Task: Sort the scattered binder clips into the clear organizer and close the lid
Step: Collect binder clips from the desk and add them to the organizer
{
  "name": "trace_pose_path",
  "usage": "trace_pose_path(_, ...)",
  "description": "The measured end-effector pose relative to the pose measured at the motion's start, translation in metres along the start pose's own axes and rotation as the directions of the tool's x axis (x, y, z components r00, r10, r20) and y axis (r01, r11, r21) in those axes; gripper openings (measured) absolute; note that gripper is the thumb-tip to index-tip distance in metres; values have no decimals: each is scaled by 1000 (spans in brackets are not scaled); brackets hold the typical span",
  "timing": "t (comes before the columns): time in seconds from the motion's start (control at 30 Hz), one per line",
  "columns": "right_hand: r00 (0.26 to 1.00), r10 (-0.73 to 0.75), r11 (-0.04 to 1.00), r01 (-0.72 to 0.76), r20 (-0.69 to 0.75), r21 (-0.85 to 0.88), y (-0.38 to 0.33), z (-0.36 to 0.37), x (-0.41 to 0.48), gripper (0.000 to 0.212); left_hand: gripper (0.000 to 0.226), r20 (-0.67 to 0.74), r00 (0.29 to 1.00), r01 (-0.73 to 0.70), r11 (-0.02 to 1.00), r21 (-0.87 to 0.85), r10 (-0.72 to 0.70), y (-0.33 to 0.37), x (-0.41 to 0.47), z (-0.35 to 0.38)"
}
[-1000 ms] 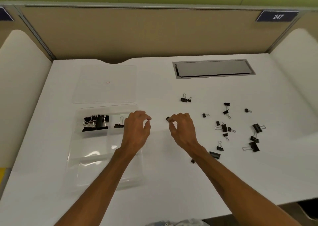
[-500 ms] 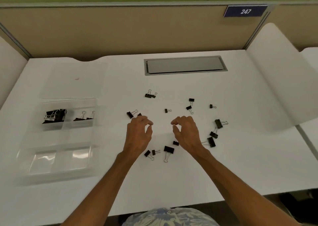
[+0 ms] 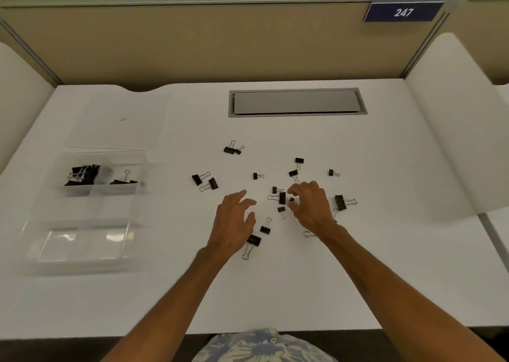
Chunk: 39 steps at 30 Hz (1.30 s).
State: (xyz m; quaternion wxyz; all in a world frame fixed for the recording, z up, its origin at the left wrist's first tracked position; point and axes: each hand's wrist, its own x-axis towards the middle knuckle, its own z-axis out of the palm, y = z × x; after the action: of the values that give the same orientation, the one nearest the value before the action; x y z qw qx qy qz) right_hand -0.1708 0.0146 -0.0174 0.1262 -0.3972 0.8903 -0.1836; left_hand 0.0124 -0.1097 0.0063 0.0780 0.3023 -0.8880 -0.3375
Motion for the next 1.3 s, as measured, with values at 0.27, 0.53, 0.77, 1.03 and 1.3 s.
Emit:
trace_pose_path(0.27,995,-41,994,50,90,-100,-7,12,21,37,27,7,1000,25,1000,7,-25,-16,5,2)
trace_pose_path(0.53,999,-15,991,21,47,-132,-1,17,24,27,26,9,999,53,999,10,-53,-31,10,-5)
trace_pose_path(0.77,996,-2,995,-7,-85,-104,-2,19,4,38,28,33,996,81,997,14,-81,-38,7,-10)
trace_pose_path(1.03,821,-472,869,494,319,15,-64,37,-46,66,26,9,995,104,995,9,-104,-46,-4,-12)
trace_pose_path(1.3,773,-536,797,596,340,-99,-61,51,-49,42,24,8,994,107,994,-28,-107,-49,-16,-10)
